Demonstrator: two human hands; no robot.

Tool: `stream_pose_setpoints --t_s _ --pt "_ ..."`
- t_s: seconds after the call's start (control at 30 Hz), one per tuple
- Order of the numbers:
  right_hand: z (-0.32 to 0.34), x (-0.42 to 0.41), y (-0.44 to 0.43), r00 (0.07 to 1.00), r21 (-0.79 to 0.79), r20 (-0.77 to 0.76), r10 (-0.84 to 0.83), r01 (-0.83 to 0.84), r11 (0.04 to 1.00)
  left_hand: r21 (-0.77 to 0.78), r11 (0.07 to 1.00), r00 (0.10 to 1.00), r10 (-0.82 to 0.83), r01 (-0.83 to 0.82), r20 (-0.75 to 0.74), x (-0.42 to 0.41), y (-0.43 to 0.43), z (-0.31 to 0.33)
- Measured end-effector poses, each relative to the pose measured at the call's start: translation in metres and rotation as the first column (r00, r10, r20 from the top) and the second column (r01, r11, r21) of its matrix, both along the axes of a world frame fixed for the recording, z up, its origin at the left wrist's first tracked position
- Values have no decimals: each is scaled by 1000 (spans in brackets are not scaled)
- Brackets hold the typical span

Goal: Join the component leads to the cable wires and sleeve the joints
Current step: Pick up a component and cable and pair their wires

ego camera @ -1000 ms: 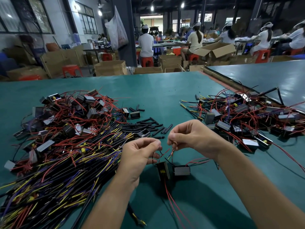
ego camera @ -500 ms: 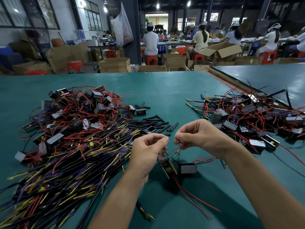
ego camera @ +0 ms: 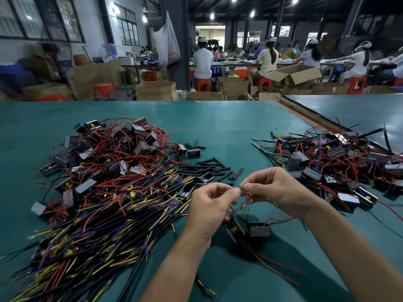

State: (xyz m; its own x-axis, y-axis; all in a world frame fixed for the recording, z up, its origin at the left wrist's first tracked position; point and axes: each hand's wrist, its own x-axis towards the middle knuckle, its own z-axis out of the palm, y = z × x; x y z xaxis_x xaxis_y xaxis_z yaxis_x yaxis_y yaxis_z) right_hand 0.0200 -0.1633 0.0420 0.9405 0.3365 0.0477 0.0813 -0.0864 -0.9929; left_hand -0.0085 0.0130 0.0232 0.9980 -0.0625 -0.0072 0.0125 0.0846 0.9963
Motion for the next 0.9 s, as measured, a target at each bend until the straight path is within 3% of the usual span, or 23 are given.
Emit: stream_pose_setpoints --t_s 0.43,0.73,0.9 --pt "-1 0 3 1000 80 -3 30 -30 996 0 1000 1000 -25 25 20 -2 -1 1" --pt "0 2 -1 986 112 -18 168 -165 980 7 995 990 -104 104 92 -5 0 6" --pt "2 2 -8 983 69 -25 180 -178 982 65 995 991 -85 78 103 -7 -3 7"
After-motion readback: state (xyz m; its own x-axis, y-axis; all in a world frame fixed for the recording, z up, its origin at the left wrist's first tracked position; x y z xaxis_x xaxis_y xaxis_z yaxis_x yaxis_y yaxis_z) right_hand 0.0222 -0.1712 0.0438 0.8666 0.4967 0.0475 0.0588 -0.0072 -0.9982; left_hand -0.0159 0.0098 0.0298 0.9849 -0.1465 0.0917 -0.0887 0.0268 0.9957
